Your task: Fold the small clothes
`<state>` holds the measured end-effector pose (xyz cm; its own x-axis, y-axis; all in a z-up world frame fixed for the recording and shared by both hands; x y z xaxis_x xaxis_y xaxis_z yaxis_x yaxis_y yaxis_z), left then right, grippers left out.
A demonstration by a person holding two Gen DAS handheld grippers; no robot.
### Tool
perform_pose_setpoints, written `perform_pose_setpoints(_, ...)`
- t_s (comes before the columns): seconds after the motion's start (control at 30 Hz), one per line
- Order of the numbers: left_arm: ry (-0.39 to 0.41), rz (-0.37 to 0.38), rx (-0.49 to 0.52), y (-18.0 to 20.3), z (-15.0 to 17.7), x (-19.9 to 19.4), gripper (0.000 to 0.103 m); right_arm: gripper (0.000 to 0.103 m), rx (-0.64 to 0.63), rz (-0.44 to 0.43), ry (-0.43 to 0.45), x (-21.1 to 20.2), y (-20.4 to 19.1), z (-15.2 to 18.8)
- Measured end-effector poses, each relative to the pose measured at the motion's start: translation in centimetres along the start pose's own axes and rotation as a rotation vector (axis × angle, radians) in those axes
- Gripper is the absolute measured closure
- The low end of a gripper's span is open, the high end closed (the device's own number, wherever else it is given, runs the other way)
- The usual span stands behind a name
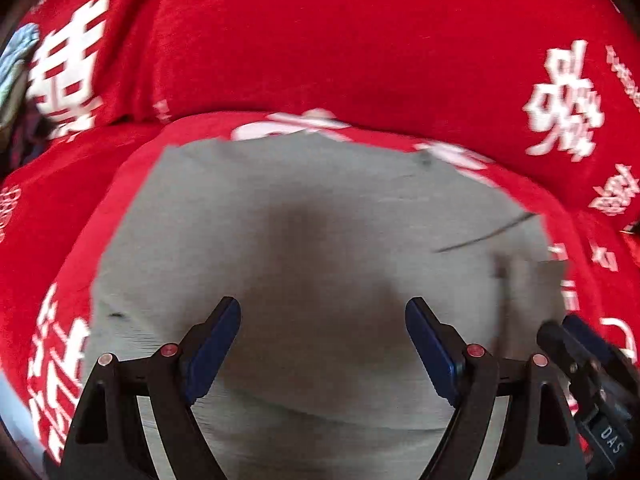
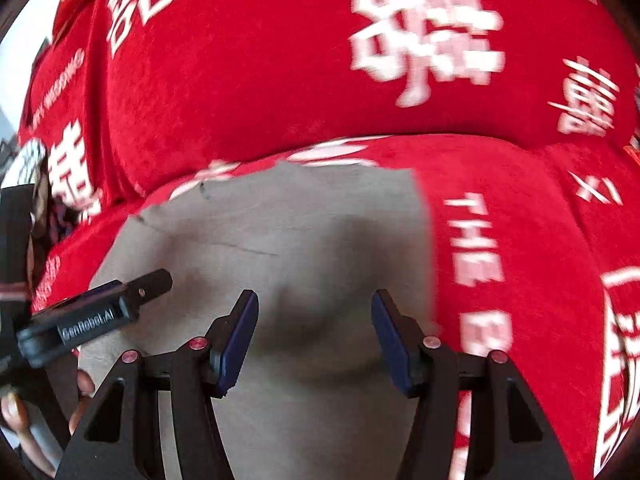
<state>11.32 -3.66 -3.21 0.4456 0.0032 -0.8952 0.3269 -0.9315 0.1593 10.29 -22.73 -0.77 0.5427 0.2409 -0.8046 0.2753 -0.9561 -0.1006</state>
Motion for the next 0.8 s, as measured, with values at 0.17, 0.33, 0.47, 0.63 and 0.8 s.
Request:
perform_pose_setpoints(0.17,0.003,-0.044,0.035,-2.7,1.3,1.2,0.018,0.043,-0.121,0.149,-0.129,3.7,-1.7,0.4)
perform_pose_setpoints(0.33,0.048,-0.042,0.103,-2.3,2.2,0.6,0.018,0.042,-0.064,0.295,-0.086,-1.4,2.1,4.0)
perform_pose_setpoints(0.47,0.060,-0.050,0.108,-2.1,2.4,0.3,0.018,0.041,0.000,0.337,-0.076,-5.0,4.9,6.2)
perform_pose_setpoints(0.63,0.054,-0.013,0.091,-2.6,2.6,-0.8,0.018,0.041,0.052,0.265,-0.026,-5.6,4.5,4.9)
perform_pose_setpoints(0.8,0.040,-0.020,0.060,-5.5,2.4,0.0,0.017,0.041,-0.035,0.130,-0.014,-3.3,0.0,3.5)
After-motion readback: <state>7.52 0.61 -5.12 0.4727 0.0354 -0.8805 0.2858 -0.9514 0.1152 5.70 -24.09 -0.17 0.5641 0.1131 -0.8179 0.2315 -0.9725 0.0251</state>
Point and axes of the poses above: each gripper's, at about its wrist camera, not at the fingertips, and x roughly the way its jaws point, y to its right, z to its underside, the point moved 8 cm from there along x, roughly the way its jaws point, and after that the axes turned 12 degrees about -x, right-handed, at the moved point
